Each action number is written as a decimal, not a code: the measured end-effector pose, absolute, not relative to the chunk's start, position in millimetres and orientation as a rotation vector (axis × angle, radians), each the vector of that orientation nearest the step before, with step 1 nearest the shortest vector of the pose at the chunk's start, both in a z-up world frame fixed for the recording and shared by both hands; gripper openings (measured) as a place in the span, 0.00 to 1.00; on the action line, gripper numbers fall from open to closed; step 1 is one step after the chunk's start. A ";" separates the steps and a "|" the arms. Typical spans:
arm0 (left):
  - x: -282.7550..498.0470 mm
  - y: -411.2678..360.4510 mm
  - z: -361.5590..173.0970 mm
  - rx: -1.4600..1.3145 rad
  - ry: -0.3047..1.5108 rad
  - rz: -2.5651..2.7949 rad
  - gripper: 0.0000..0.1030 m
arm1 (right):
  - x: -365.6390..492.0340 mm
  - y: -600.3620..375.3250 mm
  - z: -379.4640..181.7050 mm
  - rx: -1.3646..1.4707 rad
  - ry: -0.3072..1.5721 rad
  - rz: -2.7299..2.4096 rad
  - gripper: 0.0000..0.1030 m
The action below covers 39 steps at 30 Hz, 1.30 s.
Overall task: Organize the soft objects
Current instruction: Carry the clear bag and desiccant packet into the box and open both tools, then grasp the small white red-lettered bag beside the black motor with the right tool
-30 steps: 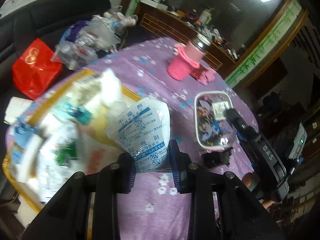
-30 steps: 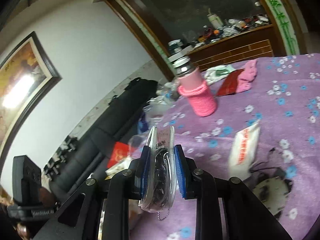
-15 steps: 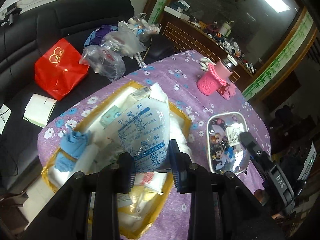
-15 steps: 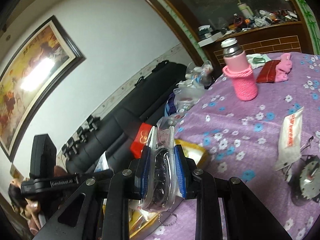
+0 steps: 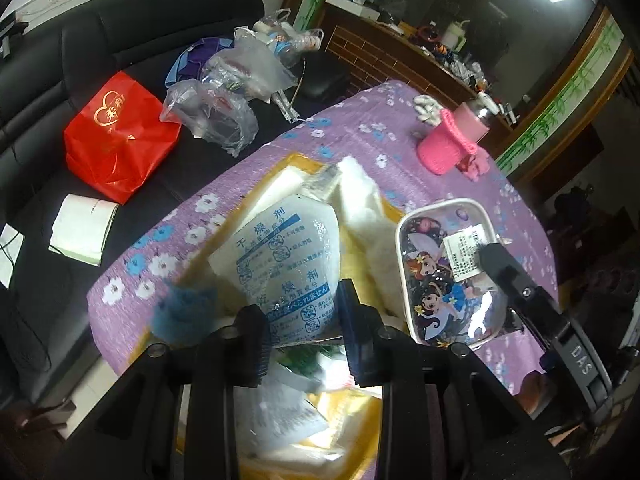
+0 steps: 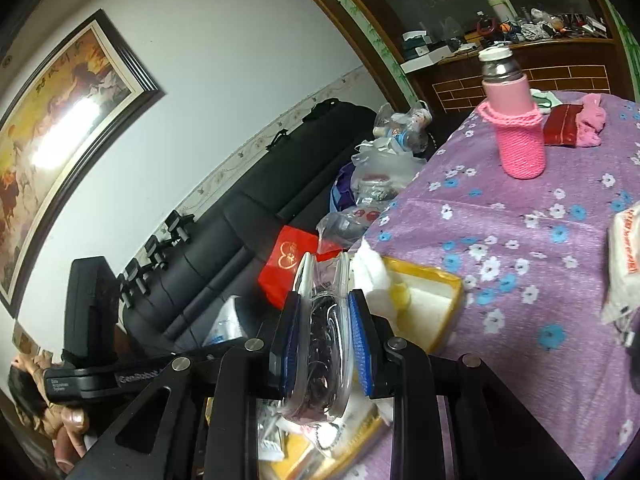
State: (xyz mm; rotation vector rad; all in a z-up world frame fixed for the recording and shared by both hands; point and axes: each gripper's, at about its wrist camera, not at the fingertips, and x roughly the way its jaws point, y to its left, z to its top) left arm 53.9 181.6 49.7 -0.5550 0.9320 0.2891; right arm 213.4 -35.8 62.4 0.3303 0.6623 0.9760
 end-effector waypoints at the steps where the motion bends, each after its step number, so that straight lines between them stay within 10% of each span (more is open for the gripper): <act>1: 55.9 185.6 47.1 -0.552 0.941 0.290 0.26 | 214.0 -30.8 61.0 0.334 0.664 0.973 0.23; 19: 73.1 196.8 13.8 -0.493 0.984 0.311 0.35 | 217.8 21.3 29.3 0.332 0.680 0.921 0.28; 34: 40.2 146.4 52.6 -0.477 0.860 0.240 0.40 | 203.8 -49.6 36.9 0.509 0.566 0.929 0.64; 39: 37.0 118.2 75.2 -0.466 0.756 0.151 0.58 | 206.6 -95.3 52.0 0.496 0.580 0.859 0.76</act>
